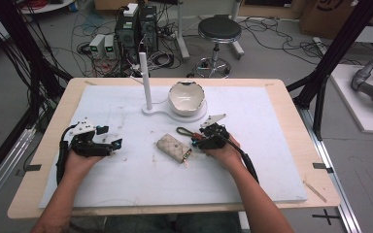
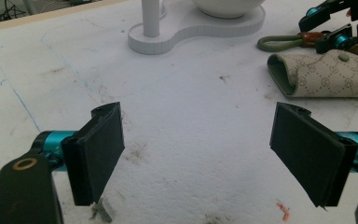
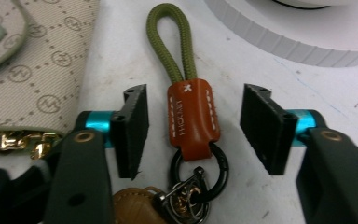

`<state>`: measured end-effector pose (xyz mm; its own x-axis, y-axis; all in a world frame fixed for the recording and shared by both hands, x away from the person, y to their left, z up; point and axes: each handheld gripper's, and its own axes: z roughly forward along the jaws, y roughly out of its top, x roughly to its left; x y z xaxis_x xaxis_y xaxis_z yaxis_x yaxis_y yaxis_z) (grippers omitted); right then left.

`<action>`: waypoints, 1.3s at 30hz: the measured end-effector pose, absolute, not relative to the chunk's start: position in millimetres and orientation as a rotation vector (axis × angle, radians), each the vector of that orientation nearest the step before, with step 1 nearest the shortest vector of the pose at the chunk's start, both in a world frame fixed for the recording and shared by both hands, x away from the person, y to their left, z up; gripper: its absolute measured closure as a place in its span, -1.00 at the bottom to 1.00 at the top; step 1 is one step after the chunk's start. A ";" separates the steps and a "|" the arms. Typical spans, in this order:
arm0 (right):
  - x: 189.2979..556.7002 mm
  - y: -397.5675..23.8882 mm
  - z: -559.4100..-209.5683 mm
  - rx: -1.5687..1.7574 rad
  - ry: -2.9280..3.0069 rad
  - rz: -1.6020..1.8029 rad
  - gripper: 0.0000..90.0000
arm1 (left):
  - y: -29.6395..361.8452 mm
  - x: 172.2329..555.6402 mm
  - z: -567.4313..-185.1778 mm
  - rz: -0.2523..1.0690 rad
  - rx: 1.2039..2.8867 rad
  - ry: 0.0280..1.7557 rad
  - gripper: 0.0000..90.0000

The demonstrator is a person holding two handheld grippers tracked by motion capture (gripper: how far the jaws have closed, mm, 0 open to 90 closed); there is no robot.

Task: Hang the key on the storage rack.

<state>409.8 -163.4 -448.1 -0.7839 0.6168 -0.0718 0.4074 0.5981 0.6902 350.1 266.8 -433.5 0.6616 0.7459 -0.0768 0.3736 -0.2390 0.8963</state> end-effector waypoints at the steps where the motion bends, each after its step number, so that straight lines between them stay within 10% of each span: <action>1: 408.8 -162.8 -447.9 0.817 2.534 0.984 0.14 | 266.8 350.1 -433.5 0.454 1.850 0.887 -0.61; 14: 404.7 -163.0 -449.4 0.766 2.551 1.019 0.52 | 266.4 349.8 -433.0 0.454 1.844 0.881 -0.61; 39: 396.6 -189.9 -402.9 0.900 2.360 1.363 0.66 | 268.4 349.2 -430.5 0.457 1.830 0.879 -0.61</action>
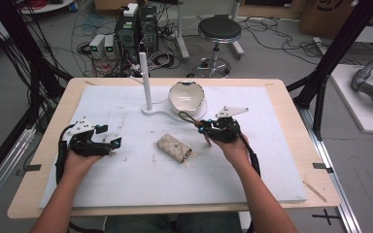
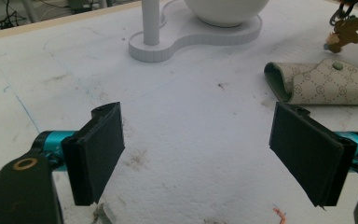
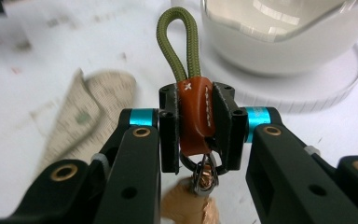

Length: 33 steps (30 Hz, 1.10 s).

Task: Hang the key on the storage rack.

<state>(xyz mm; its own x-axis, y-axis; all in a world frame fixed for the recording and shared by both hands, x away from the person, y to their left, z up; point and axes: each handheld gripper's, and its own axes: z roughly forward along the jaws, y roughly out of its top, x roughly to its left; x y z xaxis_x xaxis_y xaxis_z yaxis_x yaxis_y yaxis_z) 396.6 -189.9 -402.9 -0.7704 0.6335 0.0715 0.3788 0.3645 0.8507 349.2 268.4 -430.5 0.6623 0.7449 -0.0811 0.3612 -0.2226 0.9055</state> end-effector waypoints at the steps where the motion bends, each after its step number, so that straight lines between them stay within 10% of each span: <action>1: 396.6 -189.9 -402.9 0.900 2.360 1.363 0.66 | 268.7 349.1 -430.1 0.458 1.828 0.878 -0.61; 33: 428.0 -121.7 -311.4 0.697 2.232 1.504 0.78 | 271.8 349.7 -426.8 0.461 1.802 0.880 -0.60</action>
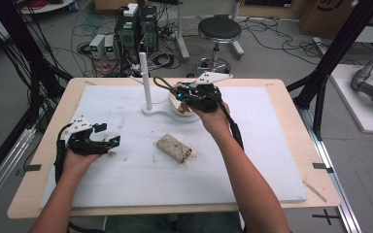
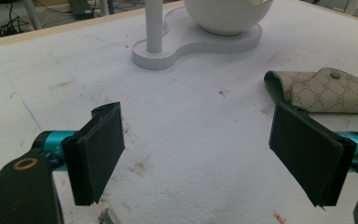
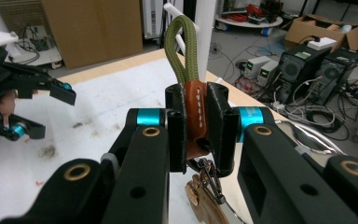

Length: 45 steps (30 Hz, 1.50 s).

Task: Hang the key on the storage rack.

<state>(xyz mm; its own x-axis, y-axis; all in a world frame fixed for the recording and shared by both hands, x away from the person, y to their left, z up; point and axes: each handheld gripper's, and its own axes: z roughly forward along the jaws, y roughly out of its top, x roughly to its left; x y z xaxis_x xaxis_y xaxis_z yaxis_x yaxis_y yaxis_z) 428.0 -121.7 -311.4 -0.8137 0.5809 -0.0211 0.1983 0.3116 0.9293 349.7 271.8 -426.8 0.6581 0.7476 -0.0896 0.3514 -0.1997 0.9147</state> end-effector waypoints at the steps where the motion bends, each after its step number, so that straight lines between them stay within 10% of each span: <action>1: 429.5 -119.5 -310.6 0.700 2.232 1.511 0.78 | 272.1 349.6 -426.6 0.463 1.801 0.881 -0.60; 38: 469.9 -72.3 -310.7 0.711 2.278 1.505 0.77 | 277.8 349.0 -427.8 0.465 1.795 0.897 -0.60; 45: 472.6 -75.7 -313.4 0.779 2.256 1.453 0.20 | 278.1 349.6 -428.5 0.466 1.800 0.896 -0.60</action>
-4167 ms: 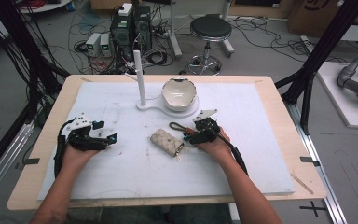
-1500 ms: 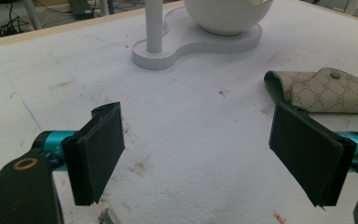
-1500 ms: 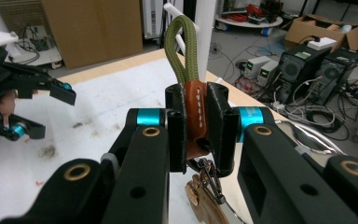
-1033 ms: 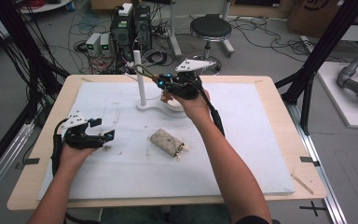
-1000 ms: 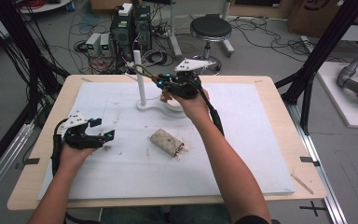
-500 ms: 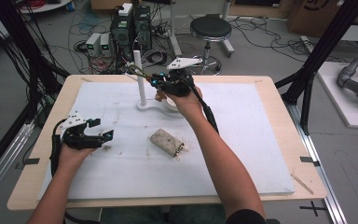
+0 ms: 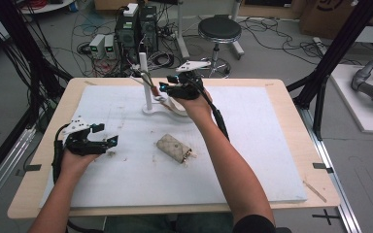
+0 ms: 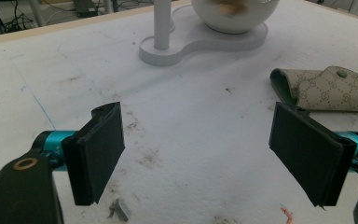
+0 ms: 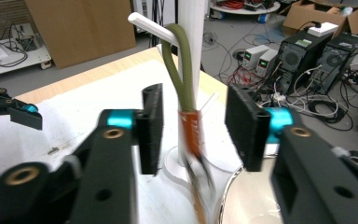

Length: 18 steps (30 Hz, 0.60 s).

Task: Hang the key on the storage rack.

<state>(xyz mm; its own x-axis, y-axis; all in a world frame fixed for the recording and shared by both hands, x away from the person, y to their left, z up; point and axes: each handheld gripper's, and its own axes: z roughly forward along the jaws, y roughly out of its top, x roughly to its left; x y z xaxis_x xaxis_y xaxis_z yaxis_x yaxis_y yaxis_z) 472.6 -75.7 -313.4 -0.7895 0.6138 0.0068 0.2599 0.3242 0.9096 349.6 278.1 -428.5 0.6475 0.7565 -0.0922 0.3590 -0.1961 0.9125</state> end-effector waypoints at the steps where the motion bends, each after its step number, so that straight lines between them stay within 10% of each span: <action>1: 471.3 -76.6 -312.5 0.779 2.258 1.443 0.16 | 277.9 349.7 -428.7 0.465 1.800 0.895 -0.60; 18: 431.6 -128.8 -316.6 0.768 2.252 1.328 -0.23 | 275.1 348.3 -426.6 0.460 1.800 0.884 -0.60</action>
<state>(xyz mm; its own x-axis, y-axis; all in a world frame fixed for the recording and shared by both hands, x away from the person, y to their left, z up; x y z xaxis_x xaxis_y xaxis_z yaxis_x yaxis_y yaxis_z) 431.6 -128.8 -316.6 -0.7623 0.6433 -0.0711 0.2489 0.3928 0.8853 348.3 275.1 -426.6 0.6558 0.7492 -0.0925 0.3537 -0.1967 0.9144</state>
